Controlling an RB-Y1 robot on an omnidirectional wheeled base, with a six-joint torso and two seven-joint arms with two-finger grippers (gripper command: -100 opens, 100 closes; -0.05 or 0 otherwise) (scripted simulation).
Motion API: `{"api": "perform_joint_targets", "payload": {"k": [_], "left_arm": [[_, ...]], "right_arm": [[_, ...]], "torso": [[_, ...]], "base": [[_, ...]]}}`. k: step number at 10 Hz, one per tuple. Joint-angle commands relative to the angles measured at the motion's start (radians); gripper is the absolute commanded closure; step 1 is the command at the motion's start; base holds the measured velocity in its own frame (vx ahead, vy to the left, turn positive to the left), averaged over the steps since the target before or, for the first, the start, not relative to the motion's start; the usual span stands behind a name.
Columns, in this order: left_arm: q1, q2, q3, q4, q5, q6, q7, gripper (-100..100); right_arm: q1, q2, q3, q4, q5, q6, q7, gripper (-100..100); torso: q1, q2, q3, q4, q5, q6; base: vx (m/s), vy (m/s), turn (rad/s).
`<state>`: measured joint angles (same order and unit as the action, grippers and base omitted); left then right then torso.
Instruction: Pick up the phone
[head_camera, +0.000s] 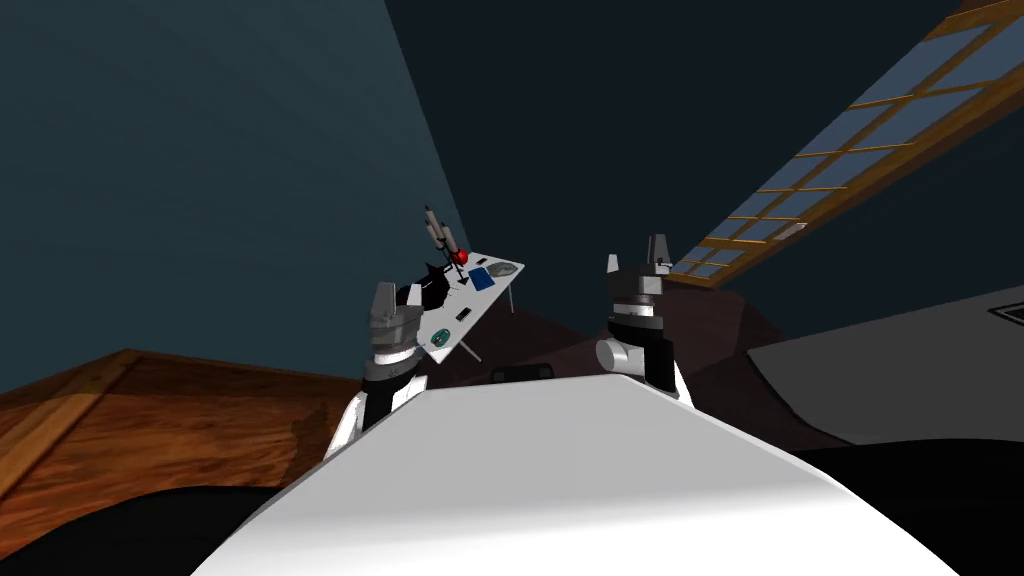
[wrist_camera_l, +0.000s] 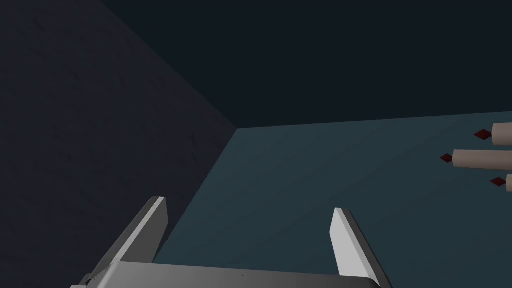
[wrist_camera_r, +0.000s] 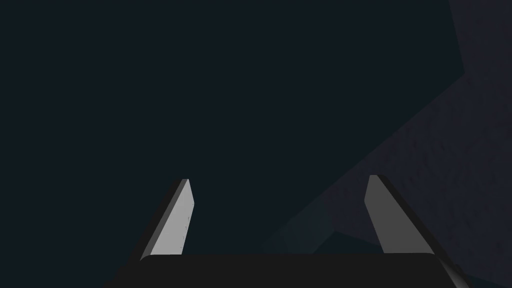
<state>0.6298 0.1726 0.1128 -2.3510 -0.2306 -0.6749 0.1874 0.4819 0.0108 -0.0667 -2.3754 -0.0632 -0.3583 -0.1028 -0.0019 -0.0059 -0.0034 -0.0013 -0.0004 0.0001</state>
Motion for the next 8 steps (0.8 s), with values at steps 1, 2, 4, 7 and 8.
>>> {"api": "perform_joint_targets", "payload": {"k": [1, 2, 4, 7, 8], "left_arm": [[0.029, 0.039, 0.037, 0.017, -0.05, -0.033, 0.013, -100], [0.049, 0.061, 0.059, 0.029, -0.079, -0.054, 0.02, -100], [0.069, 0.083, 0.082, 0.043, -0.127, -0.075, 0.027, -100], [0.112, 0.126, 0.127, 0.075, -0.209, -0.119, 0.044, -100], [0.112, 0.126, 0.127, 0.075, -0.215, -0.119, 0.044, -100]], "right_arm": [[0.0, 0.0, 0.0, 0.0, 0.0, 0.0, 0.0, 0], [0.0, 0.0, 0.0, 0.0, 0.0, 0.0, 0.0, 0], [0.0, 0.0, 0.0, 0.0, 0.0, 0.0, 0.0, 0], [0.0, 0.0, 0.0, 0.0, 0.0, 0.0, 0.0, 0], [0.0, 0.0, 0.0, 0.0, 0.0, 0.0, 0.0, 0]], "torso": [[0.0, 0.0, 0.0, 0.0, 0.0, 0.0], [0.001, -0.001, 0.0, 0.0, 0.0, 0.0], [-0.001, -0.002, -0.001, 0.0, 0.0, 0.0], [0.001, 0.002, 0.001, 0.0, 0.0, 0.0], [0.0, 0.002, 0.001, 0.0, 0.0, 0.0]], "base": [[0.103, -0.023, -0.146], [0.114, -0.018, -0.168], [0.101, -0.042, -0.096], [0.064, -0.015, -0.082], [0.065, -0.016, -0.051]]}}
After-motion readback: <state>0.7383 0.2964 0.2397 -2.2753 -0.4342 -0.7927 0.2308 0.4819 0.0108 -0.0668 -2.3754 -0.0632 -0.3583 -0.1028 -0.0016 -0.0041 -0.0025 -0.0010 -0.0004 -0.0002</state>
